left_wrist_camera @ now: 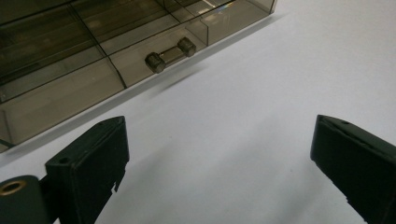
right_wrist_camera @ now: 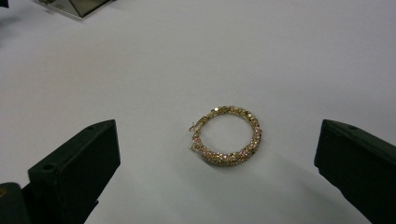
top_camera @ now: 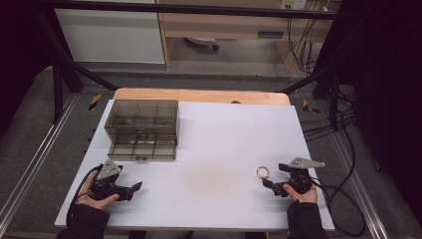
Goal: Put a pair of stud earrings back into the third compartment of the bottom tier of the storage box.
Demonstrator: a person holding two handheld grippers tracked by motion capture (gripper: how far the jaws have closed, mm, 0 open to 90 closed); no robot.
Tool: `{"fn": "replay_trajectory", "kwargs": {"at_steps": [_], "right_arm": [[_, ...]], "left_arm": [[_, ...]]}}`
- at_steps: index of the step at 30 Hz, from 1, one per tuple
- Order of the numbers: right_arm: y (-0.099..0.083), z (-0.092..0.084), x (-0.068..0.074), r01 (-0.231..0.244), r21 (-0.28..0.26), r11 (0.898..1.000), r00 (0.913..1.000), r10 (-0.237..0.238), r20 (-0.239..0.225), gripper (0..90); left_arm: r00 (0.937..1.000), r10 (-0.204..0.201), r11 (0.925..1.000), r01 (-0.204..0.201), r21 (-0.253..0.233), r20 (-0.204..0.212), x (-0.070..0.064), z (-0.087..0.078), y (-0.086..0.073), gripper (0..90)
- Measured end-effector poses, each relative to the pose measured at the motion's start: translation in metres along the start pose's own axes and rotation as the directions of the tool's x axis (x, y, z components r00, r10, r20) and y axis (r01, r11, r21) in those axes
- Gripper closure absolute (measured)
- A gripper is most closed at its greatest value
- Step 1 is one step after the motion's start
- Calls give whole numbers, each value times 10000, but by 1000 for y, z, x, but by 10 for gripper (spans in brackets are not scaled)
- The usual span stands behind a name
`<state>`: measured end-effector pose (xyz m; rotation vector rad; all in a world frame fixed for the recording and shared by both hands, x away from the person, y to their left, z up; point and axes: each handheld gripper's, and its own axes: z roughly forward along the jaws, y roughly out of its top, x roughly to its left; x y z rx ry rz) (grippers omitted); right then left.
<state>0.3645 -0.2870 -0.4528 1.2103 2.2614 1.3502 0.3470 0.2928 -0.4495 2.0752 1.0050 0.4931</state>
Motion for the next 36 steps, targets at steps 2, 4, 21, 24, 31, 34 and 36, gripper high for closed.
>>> {"fn": "replay_trajectory", "kwargs": {"at_steps": [2, 4, 21, 24, 31, 34, 36], "right_arm": [[1, 1, 0, 44, 27, 10000, 10000, -44, 58, 6], [2, 1, 0, 52, 80, 10000, 9999, -53, 147, 6], [21, 9, -1, -291, 468, 9985, 9923, 232, 1217, 86], [23, 11, -2, -406, 627, 9972, 9922, 328, 1205, 126], [20, 14, -5, -715, 831, 9940, 9886, 596, 1382, 248], [19, 13, -6, -934, 845, 9920, 9869, 810, 1397, 310], [19, 14, -7, -992, 919, 9908, 9862, 855, 1419, 355]], "left_arm": [[10000, -77, 10000, 77, -22, 17, 1, 0, 0, 43], [9999, -152, 9999, 153, -25, 55, 1, 0, -1, 43], [9991, -394, 9990, 397, -182, 183, 2, -2, 0, 41], [9989, -426, 9989, 430, -189, 216, 3, -2, -1, 42], [9988, -439, 9988, 443, -200, 194, 3, -2, -1, 42], [9990, -390, 9991, 393, -162, 221, 3, -1, -1, 42], [9990, -369, 9992, 373, -150, 243, 3, -1, -1, 41]]}}
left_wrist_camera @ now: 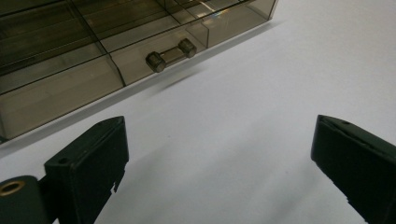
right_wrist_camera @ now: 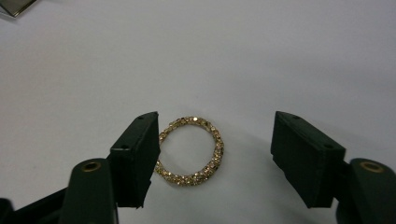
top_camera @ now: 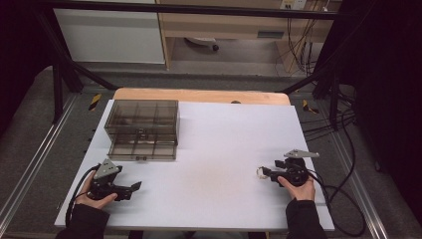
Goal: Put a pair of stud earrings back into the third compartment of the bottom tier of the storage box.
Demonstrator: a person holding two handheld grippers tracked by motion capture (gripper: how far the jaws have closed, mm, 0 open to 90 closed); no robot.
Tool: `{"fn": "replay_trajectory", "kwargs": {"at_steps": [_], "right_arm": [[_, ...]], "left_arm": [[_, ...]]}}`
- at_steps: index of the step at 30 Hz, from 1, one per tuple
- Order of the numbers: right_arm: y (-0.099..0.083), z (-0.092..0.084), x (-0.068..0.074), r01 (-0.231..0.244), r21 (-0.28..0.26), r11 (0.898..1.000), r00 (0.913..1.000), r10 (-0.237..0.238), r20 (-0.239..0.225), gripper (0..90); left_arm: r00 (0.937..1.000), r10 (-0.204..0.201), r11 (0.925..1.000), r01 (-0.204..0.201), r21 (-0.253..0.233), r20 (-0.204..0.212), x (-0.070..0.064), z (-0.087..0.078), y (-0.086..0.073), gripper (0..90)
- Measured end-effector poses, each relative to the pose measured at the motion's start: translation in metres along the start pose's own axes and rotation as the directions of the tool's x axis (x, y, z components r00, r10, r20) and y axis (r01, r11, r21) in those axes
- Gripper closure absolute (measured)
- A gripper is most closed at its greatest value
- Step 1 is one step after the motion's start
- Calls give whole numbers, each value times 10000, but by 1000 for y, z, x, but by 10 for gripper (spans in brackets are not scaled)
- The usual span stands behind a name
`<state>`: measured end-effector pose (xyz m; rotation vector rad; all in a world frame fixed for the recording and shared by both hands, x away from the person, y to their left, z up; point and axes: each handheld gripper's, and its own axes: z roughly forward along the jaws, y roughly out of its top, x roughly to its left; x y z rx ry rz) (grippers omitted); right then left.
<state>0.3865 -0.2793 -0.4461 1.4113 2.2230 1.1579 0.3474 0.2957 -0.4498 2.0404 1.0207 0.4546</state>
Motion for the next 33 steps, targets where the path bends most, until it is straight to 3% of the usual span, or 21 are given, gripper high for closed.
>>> {"fn": "replay_trajectory", "kwargs": {"at_steps": [9, 17, 33], "right_arm": [[-3, 1, -1, -44, 96, 9999, 10000, 43, 76, 585], [-3, 2, -1, -149, 157, 9998, 9999, 148, 87, 729], [-3, 6, 0, -240, 391, 9989, 9996, 234, 172, 825]], "left_arm": [[10000, -67, 10000, 67, -30, -34, 1, 0, -1, 42], [10000, -38, 10000, 38, 6, -85, 1, 0, -1, 42], [9999, -32, 10000, 33, 33, -125, 1, 0, -1, 42]]}}
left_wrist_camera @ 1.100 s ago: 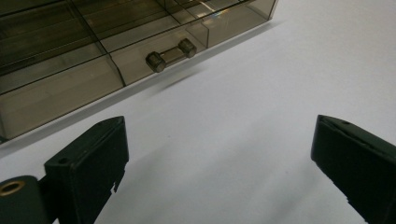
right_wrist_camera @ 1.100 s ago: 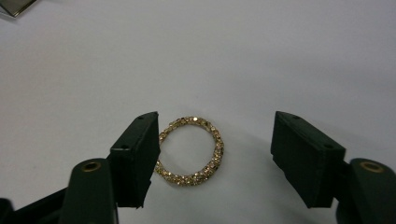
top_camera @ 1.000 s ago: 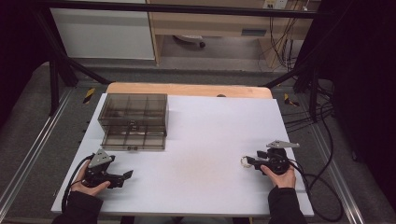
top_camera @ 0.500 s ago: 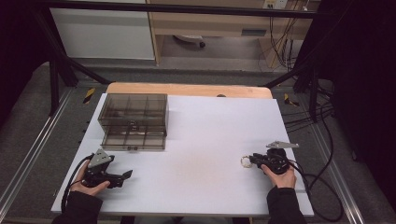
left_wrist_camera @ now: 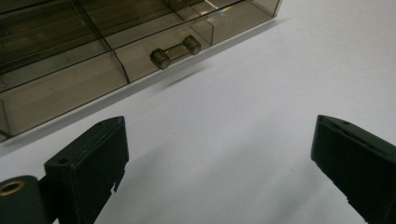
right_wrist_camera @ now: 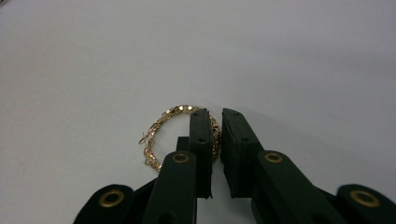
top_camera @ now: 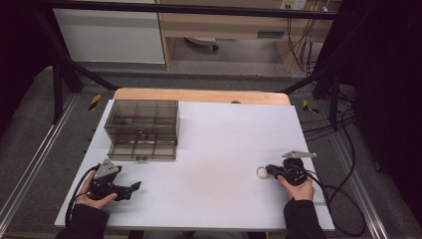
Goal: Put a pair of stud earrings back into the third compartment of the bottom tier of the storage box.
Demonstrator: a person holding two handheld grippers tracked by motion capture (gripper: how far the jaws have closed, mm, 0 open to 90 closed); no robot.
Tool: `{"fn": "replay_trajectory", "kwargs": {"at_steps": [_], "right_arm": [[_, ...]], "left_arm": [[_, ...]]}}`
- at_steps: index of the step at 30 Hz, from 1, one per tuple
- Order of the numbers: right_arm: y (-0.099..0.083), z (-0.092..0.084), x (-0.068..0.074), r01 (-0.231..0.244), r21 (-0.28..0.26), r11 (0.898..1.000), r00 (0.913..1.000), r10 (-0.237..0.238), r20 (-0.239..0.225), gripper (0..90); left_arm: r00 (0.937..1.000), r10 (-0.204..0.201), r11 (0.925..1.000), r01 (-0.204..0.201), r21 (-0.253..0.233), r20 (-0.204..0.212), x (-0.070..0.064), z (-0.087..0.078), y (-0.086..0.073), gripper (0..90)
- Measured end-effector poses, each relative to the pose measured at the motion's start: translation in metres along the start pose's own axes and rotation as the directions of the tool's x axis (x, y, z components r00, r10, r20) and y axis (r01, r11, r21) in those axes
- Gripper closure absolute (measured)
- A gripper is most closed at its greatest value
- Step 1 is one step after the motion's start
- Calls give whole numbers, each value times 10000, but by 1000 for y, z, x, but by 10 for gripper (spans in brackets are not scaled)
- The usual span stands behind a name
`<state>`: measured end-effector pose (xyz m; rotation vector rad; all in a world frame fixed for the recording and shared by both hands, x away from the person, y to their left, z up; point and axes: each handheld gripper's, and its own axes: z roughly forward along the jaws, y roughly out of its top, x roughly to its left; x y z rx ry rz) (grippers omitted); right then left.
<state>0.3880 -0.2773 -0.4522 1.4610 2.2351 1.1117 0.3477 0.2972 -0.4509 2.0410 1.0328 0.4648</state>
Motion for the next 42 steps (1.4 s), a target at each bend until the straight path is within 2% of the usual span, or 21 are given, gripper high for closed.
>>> {"fn": "replay_trajectory", "kwargs": {"at_steps": [19, 42], "right_arm": [[1, -1, 0, -113, 110, 9999, 9999, 113, 33, 861], [8, -10, 8, 314, -120, 9994, 9995, -314, -51, 869]], "left_arm": [[10000, -4, 10000, 4, 14, -45, 0, 0, 0, 42], [10000, -25, 10000, 25, -3, -67, 1, -1, 0, 42]]}}
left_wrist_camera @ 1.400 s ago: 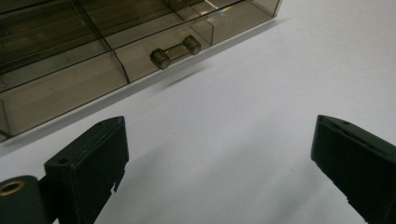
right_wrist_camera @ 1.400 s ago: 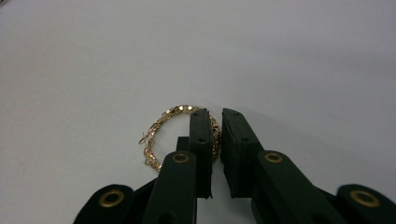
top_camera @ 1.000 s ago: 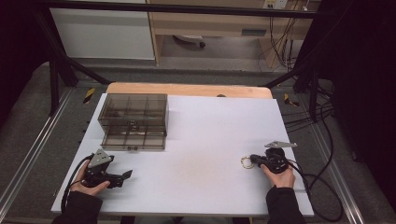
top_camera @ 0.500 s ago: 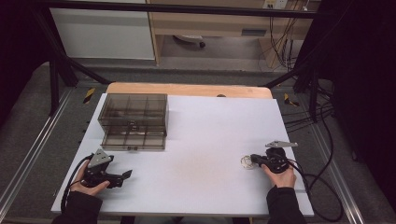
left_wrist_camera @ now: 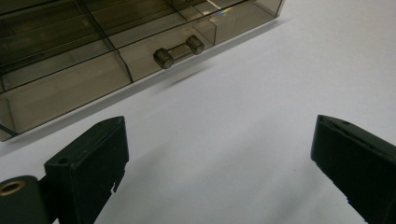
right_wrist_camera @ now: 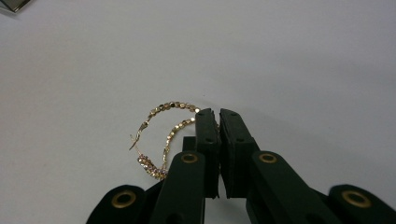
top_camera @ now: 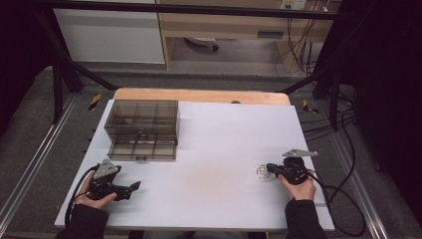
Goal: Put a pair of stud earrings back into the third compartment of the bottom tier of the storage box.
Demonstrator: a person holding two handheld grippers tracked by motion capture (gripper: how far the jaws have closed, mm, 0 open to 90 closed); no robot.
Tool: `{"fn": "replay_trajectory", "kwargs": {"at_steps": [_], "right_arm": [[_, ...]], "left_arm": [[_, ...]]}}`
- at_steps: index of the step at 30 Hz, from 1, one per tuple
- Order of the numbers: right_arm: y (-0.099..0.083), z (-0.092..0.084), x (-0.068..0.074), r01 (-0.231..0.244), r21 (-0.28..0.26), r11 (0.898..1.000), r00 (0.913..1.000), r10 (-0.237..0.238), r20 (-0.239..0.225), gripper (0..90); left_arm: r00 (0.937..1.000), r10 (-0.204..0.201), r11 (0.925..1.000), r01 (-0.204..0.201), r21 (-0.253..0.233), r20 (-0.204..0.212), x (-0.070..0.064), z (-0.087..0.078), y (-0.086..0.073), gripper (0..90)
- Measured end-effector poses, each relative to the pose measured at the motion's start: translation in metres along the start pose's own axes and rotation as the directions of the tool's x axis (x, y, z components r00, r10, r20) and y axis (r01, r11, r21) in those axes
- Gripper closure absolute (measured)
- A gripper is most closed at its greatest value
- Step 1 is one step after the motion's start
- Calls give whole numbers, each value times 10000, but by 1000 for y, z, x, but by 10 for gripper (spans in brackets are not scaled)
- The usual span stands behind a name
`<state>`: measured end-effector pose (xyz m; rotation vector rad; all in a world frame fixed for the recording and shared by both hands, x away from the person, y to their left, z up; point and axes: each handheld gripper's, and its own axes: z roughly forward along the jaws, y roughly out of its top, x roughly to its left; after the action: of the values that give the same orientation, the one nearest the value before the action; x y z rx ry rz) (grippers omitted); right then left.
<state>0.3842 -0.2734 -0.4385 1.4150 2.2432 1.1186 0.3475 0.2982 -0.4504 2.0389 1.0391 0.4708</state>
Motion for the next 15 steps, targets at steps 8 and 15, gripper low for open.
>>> {"fn": "replay_trajectory", "kwargs": {"at_steps": [8, 15], "right_arm": [[4, 0, 8, 170, -91, 9998, 9997, -171, -165, 868], [8, 2, 16, 426, -121, 9990, 9984, -431, -369, 868]], "left_arm": [[10000, 0, 10000, 0, 1, -9, 0, 0, 0, 42], [10000, 10, 10000, -10, 10, -21, 0, 0, 0, 42]]}}
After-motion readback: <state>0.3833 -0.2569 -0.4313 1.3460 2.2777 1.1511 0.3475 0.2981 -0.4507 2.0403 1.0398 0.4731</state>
